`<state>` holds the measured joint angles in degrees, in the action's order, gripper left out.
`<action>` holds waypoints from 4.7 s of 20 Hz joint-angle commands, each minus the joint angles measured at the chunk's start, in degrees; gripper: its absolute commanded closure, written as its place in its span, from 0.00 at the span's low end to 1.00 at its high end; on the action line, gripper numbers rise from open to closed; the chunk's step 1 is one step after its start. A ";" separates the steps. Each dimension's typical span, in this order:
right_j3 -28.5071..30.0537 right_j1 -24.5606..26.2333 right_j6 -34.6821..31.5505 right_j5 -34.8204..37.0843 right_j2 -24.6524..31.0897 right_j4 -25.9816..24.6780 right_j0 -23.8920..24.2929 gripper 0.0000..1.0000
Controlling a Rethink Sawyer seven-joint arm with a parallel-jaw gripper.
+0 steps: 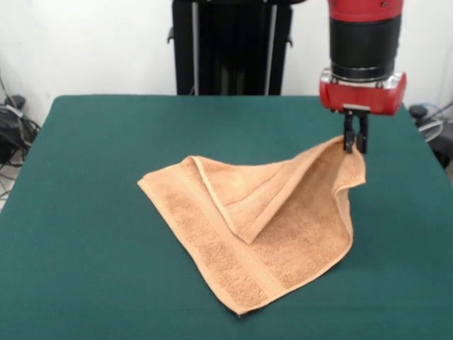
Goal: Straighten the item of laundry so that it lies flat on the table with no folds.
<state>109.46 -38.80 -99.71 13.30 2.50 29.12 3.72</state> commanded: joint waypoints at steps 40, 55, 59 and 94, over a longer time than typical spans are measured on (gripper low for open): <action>1.59 -4.11 -5.30 8.58 -0.23 -3.92 8.38 0.00; -8.44 7.59 -2.06 6.34 5.75 -21.00 20.18 0.00; -10.16 10.19 -2.31 5.25 8.25 -23.83 22.49 0.00; -10.31 11.30 -10.83 -1.37 7.45 -30.24 20.29 0.00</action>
<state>99.90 -30.36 -106.99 16.63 4.94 2.13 25.10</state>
